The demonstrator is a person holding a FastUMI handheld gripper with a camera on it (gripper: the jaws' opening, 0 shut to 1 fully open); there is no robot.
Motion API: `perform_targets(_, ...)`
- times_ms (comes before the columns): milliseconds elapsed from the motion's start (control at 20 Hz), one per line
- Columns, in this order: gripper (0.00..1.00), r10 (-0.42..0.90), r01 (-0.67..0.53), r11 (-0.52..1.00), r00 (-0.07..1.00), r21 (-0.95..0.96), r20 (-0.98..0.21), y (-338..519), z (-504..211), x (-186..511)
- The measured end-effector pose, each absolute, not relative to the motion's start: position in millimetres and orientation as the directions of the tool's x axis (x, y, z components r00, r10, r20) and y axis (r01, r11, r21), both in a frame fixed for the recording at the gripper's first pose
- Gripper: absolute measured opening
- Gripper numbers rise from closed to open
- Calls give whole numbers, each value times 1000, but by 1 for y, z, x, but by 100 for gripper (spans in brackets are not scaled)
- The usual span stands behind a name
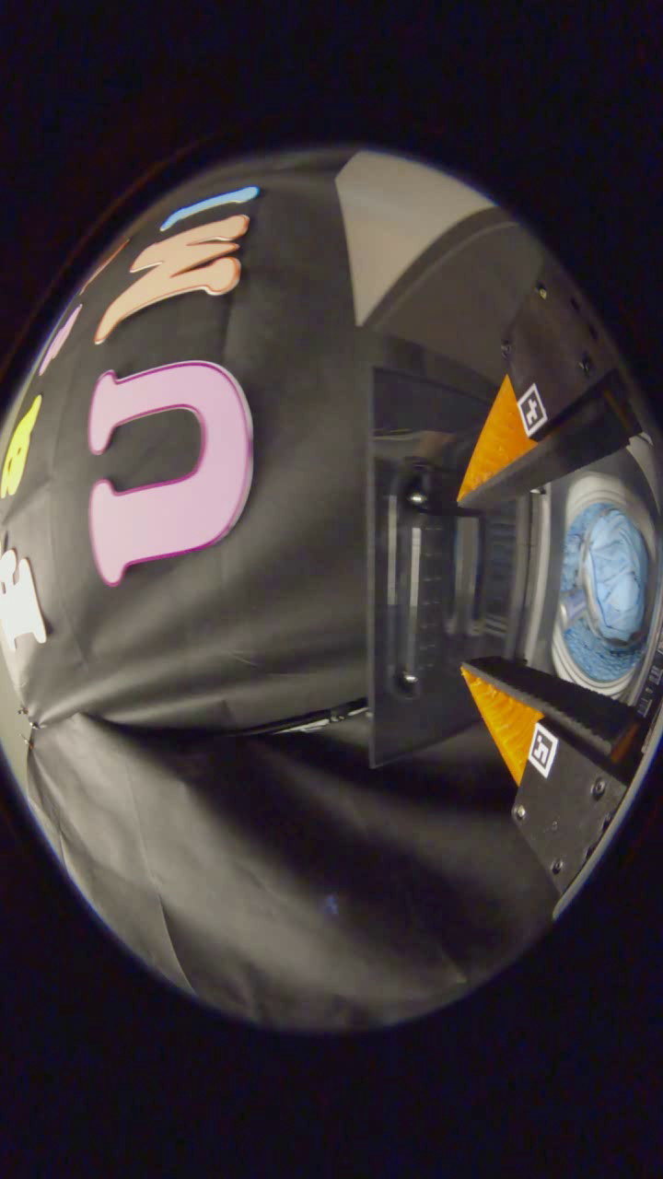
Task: Put the clothes into the washing machine and then close the washing machine lid.
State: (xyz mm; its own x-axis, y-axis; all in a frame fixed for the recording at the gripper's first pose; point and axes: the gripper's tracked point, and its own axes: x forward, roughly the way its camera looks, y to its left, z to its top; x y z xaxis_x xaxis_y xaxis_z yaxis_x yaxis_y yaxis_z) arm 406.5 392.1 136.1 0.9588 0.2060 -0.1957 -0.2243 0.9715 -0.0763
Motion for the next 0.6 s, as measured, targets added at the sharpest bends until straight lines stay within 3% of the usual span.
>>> perform_targets(250, 97, 188, -190, 974, 982, -119, -32, 408, 198, 441)
perform_targets(600, 97, 70, -81, 992, 991, -94, -116, 394, 170, 513)
